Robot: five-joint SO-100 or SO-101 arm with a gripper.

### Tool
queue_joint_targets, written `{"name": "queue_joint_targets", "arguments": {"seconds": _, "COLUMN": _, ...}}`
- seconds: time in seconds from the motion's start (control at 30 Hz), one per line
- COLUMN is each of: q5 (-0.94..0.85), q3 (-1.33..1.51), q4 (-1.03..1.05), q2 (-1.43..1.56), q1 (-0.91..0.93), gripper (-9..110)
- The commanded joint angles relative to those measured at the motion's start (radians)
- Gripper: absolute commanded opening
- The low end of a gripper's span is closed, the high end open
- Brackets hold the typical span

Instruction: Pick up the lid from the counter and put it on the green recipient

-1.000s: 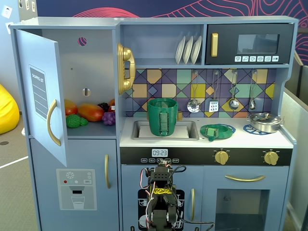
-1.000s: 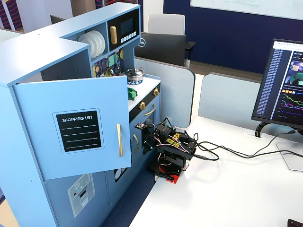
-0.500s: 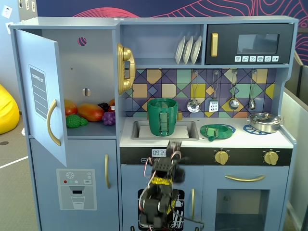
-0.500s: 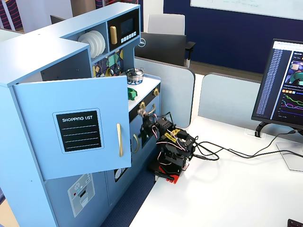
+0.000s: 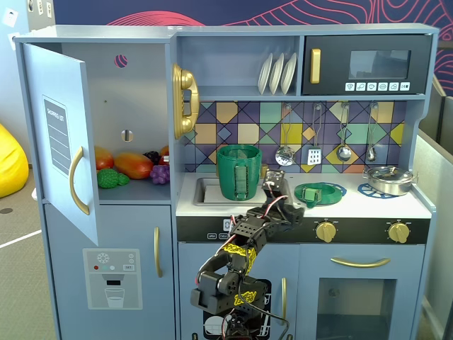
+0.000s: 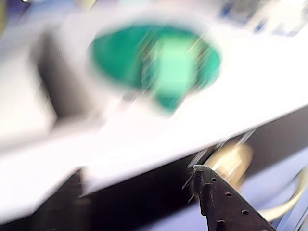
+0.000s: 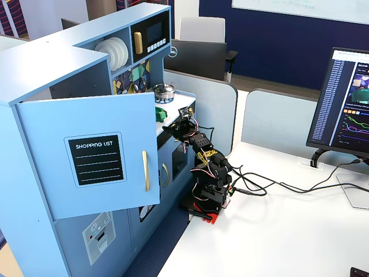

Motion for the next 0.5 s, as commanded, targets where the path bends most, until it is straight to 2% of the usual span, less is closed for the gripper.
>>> {"name": "queue_joint_targets", "arguments": {"seconds": 0.0, "q5": 0.034, "q3": -0.058, "q4": -0.149, "q2": -0.057, "q1": 0.052, "gripper": 39}}
{"name": "queue_joint_targets", "arguments": {"seconds": 0.47, "q5": 0.04, "q3": -0.232, "q4": -0.331, "q2": -0.39, "q1": 0.06, "gripper": 38}}
